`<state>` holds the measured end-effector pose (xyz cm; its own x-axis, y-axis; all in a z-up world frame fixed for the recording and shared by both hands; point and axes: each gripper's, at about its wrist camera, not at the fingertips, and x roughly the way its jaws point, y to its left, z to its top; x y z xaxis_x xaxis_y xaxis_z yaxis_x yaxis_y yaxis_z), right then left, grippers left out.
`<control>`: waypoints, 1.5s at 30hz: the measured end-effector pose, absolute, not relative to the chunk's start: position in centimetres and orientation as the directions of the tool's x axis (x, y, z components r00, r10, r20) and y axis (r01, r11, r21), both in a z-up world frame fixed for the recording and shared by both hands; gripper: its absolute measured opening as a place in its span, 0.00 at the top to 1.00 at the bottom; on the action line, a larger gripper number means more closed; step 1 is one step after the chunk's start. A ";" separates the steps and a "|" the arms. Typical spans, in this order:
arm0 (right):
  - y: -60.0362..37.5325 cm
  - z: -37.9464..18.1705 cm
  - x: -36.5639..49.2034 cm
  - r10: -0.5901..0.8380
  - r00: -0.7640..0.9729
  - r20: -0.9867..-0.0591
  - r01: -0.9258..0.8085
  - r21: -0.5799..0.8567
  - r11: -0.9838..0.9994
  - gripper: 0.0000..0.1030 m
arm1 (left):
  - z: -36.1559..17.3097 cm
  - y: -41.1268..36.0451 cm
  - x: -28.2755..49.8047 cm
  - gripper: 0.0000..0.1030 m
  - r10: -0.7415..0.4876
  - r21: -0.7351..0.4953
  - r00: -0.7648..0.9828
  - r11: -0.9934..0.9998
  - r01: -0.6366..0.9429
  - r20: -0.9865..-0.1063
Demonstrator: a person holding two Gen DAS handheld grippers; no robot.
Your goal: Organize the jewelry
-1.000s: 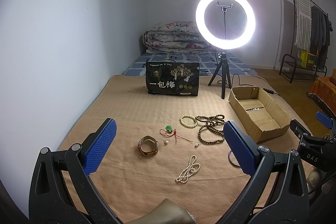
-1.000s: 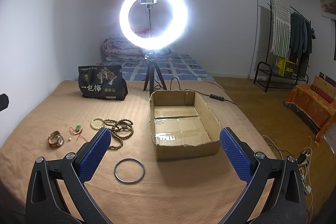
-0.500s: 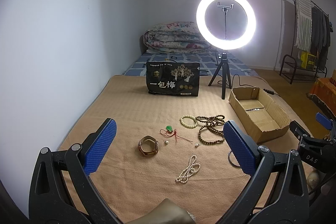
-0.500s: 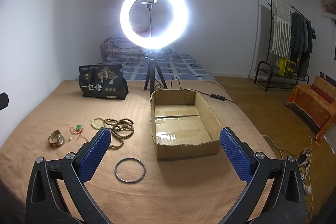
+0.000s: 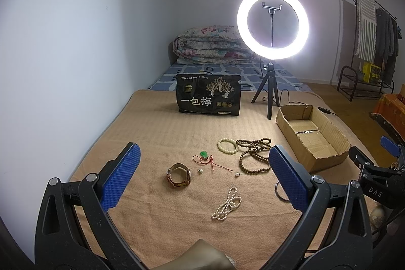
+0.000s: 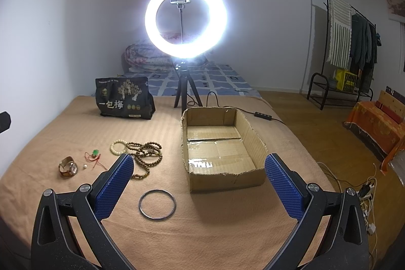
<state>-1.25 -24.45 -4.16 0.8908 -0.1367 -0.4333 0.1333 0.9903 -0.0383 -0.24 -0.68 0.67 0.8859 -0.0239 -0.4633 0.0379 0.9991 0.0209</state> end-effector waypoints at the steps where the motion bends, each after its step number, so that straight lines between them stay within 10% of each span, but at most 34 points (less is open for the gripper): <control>1: -24.4 -4.2 -1.2 -0.137 0.891 -0.433 0.133 -0.038 0.990 0.00 | 0.7 -0.8 -0.3 0.00 -0.024 0.021 0.886 0.999 0.038 -0.463; 23: -25.1 -5.0 -0.6 -0.146 0.872 -0.467 0.151 -0.026 0.988 0.00 | -0.9 0.7 0.7 0.00 -0.025 0.007 0.869 0.999 0.033 -0.495; 45: -24.6 -13.4 3.7 0.064 0.670 -0.740 0.018 0.103 0.995 0.00 | -11.6 0.0 7.4 0.12 -0.224 -0.094 0.571 0.964 0.247 -0.790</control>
<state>3.65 -24.57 -13.40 0.6695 0.0641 -0.7400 0.0182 0.9946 0.1026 7.40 0.04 -11.60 0.5711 -0.2236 -0.7898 0.2475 0.9643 -0.0941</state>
